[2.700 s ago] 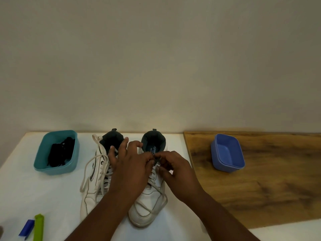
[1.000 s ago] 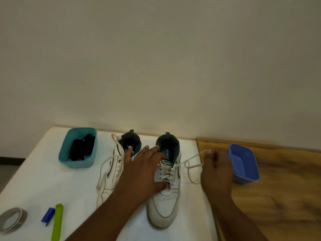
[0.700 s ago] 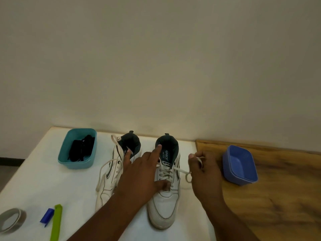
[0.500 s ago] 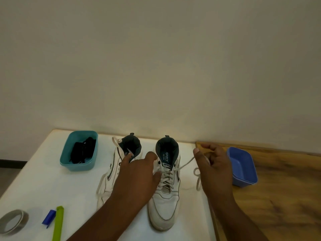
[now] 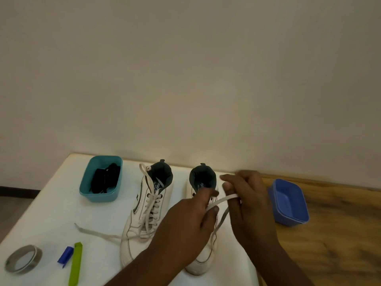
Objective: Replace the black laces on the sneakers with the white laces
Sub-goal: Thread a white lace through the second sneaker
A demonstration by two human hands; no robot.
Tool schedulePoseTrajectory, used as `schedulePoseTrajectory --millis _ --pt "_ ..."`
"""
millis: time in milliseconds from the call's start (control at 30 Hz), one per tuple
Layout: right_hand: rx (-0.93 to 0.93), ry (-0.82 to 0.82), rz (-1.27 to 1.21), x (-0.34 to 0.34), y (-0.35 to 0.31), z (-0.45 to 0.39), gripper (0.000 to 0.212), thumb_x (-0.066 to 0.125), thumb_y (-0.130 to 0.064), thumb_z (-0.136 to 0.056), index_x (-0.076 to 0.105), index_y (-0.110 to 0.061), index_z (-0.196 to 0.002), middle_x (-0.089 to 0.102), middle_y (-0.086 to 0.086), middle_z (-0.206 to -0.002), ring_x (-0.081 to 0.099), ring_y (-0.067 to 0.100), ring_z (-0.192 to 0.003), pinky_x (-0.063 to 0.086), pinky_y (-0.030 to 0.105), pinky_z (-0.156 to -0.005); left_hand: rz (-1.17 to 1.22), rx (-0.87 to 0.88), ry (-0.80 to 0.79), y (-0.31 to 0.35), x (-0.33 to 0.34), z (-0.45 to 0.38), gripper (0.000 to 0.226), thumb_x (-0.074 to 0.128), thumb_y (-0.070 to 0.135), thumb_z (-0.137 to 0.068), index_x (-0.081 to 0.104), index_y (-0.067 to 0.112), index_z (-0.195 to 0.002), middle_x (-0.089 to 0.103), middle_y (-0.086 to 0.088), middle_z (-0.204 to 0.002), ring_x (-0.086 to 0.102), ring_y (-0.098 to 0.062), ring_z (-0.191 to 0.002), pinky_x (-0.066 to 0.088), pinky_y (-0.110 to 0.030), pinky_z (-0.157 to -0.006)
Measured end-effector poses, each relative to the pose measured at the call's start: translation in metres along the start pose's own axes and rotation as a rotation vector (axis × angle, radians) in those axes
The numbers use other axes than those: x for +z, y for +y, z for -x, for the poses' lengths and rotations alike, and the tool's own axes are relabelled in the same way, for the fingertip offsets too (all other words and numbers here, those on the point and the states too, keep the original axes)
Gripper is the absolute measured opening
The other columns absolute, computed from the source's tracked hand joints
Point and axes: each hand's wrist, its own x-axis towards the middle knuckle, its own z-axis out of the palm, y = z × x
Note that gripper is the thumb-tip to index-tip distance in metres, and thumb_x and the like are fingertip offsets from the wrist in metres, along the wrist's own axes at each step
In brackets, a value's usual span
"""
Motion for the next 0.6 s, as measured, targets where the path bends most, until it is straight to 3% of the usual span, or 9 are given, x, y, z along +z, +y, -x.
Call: schedulePoseTrajectory --millis 67,133,267,333,400,500,600 --pt "0.259 0.014 0.011 -0.002 0.012 -0.002 0.056 0.025 -0.065 -0.102 0.064 -0.025 -0.1 0.059 -0.008 -0.094 0.056 0.005 -0.085 0.047 0.024 -0.069 -0.137 -0.029 -0.042 -0.011 -0.005 0.002 0.026 0.038 0.044 -0.104 0.047 0.043 -0.128 0.069 0.014 -0.089 0.065 -0.002 -0.081 0.056 -0.028 -0.077" --pt "0.469 0.031 -0.14 -0.003 0.025 -0.002 0.063 0.027 -0.068 -0.102 0.065 -0.019 -0.09 0.065 0.002 -0.079 0.062 0.019 -0.076 0.05 0.033 -0.064 -0.194 -0.051 -0.076 -0.014 -0.01 0.002 0.025 0.037 0.04 -0.104 0.054 0.039 -0.122 0.069 0.012 -0.091 0.064 -0.004 -0.081 0.055 -0.028 -0.077" --pt "0.724 0.094 -0.544 0.006 0.015 -0.003 0.04 0.05 -0.048 -0.099 0.071 -0.014 -0.096 0.068 0.011 -0.078 0.066 0.022 -0.067 0.056 0.032 -0.06 -0.131 -0.101 -0.296 -0.006 -0.013 0.009 0.029 0.041 0.039 -0.098 0.066 0.034 -0.112 0.072 0.011 -0.095 0.065 -0.004 -0.087 0.054 -0.033 -0.085" --pt "0.697 0.111 -0.702 0.009 0.002 -0.005 0.024 0.057 -0.029 -0.099 0.071 -0.009 -0.098 0.069 0.012 -0.08 0.07 0.023 -0.067 0.062 0.035 -0.064 -0.069 -0.143 -0.355 0.0 -0.011 0.01 0.033 0.04 0.046 -0.098 0.064 0.036 -0.117 0.071 0.013 -0.108 0.064 -0.004 -0.098 0.052 -0.033 -0.093" --pt "0.551 0.032 -0.735 0.008 -0.007 -0.005 0.01 0.062 -0.014 -0.097 0.071 -0.012 -0.096 0.072 0.012 -0.08 0.073 0.026 -0.074 0.063 0.037 -0.069 0.225 -0.295 -0.326 0.007 -0.009 0.005 0.035 0.038 0.055 -0.1 0.064 0.04 -0.118 0.069 0.016 -0.112 0.061 -0.002 -0.105 0.048 -0.031 -0.097" --pt "0.318 -0.189 -0.607 0.004 -0.01 -0.001 0.018 0.067 -0.007 -0.093 0.072 -0.023 -0.098 0.074 0.002 -0.086 0.073 0.023 -0.08 0.062 0.034 -0.07 0.648 -0.486 -0.115 0.008 -0.008 -0.009 0.046 0.034 0.063 -0.098 0.072 0.036 -0.101 0.074 0.014 -0.098 0.065 -0.005 -0.099 0.048 -0.03 -0.089" --pt "0.207 -0.338 -0.47 0.004 -0.007 0.003 0.019 0.073 -0.013 -0.091 0.072 -0.03 -0.099 0.073 -0.009 -0.091 0.072 0.015 -0.084 0.06 0.027 -0.071 0.745 -0.541 0.097 -0.006 -0.007 -0.014 0.035 0.045 0.044 -0.103 0.076 0.033 -0.094 0.075 0.013 -0.087 0.068 -0.004 -0.086 0.052 -0.029 -0.083"
